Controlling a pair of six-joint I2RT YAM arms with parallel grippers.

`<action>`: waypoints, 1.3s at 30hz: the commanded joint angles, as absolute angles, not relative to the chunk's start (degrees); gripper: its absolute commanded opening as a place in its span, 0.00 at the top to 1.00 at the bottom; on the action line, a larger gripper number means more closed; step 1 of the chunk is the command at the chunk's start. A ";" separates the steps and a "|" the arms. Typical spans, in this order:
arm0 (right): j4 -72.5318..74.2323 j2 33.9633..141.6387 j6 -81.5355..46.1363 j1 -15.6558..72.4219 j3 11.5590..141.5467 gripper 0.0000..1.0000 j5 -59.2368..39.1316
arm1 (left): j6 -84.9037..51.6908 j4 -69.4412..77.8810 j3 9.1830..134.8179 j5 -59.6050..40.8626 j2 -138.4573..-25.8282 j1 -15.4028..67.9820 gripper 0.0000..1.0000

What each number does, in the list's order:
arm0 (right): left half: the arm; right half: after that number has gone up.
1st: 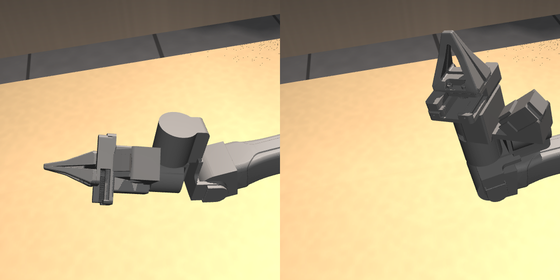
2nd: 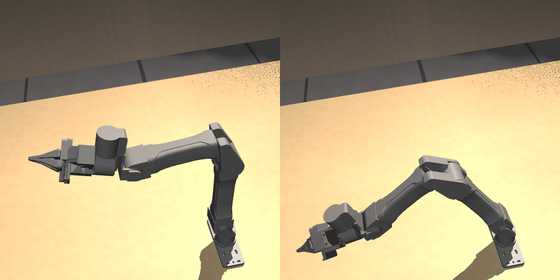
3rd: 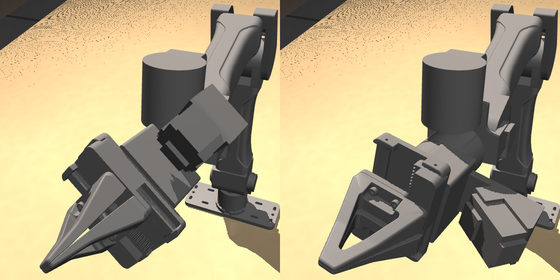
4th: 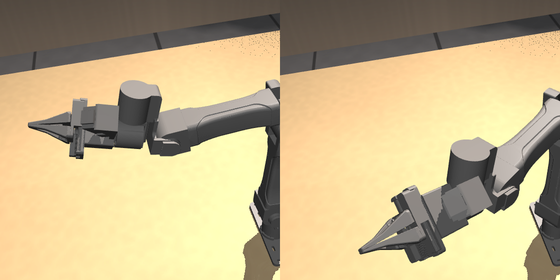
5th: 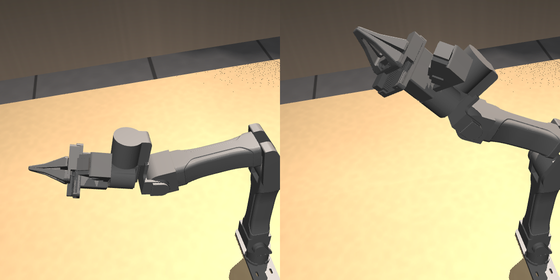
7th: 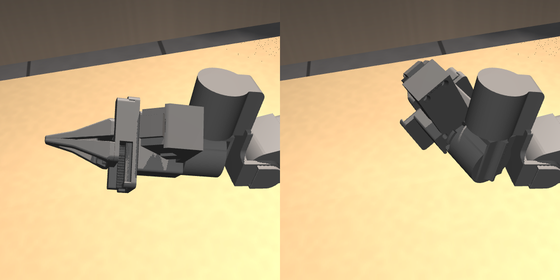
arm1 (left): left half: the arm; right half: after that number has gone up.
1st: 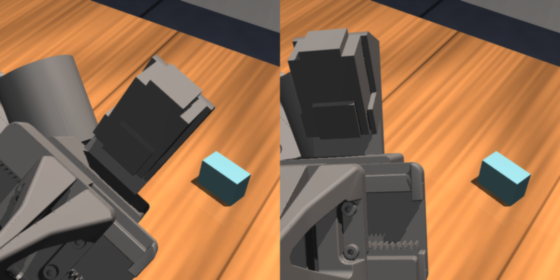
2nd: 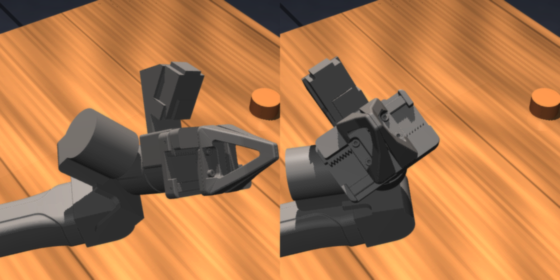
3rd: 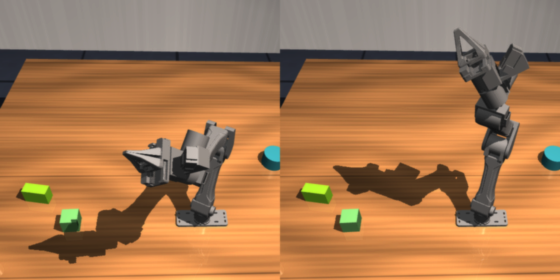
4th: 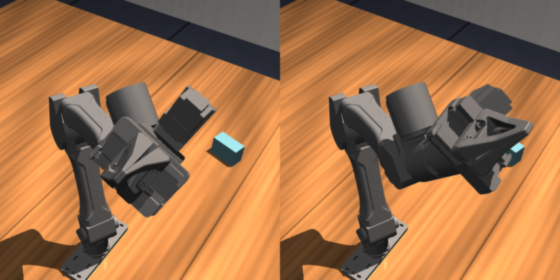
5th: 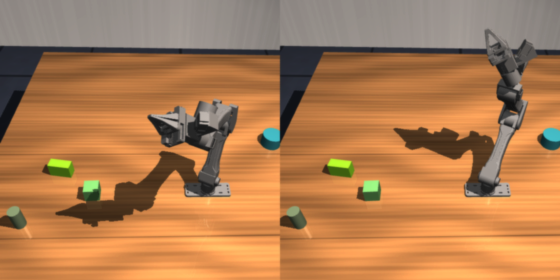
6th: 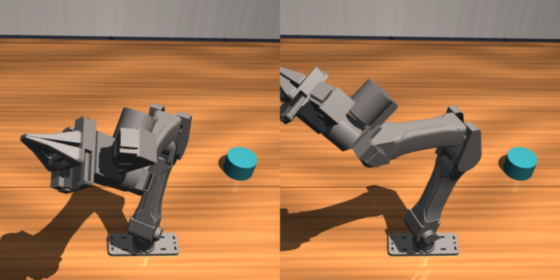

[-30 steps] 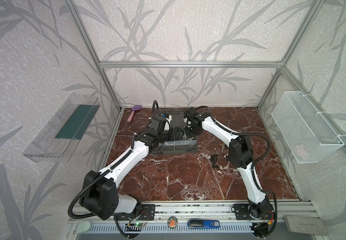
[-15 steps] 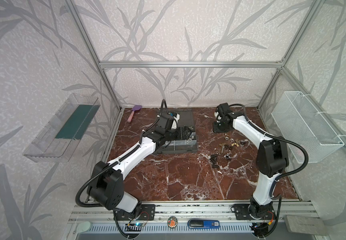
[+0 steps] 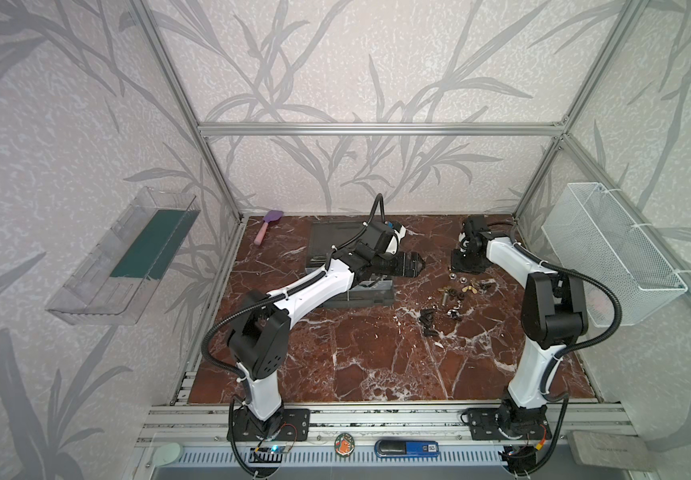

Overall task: Sort the screws and nuts into containers
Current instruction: 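Lower the right gripper and grasp another silver hex nut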

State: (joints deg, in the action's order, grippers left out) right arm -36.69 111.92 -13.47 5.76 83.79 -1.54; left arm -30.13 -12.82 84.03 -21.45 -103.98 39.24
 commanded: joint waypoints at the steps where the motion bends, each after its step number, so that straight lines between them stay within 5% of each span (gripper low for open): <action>1: -36.00 114.08 -13.23 4.86 82.88 0.55 -1.66 | -30.59 -12.24 85.74 -22.49 -104.10 39.73 0.00; 39: -38.59 121.27 -9.55 3.21 82.44 0.55 3.38 | -30.06 -11.32 83.81 -22.58 -104.73 39.94 0.01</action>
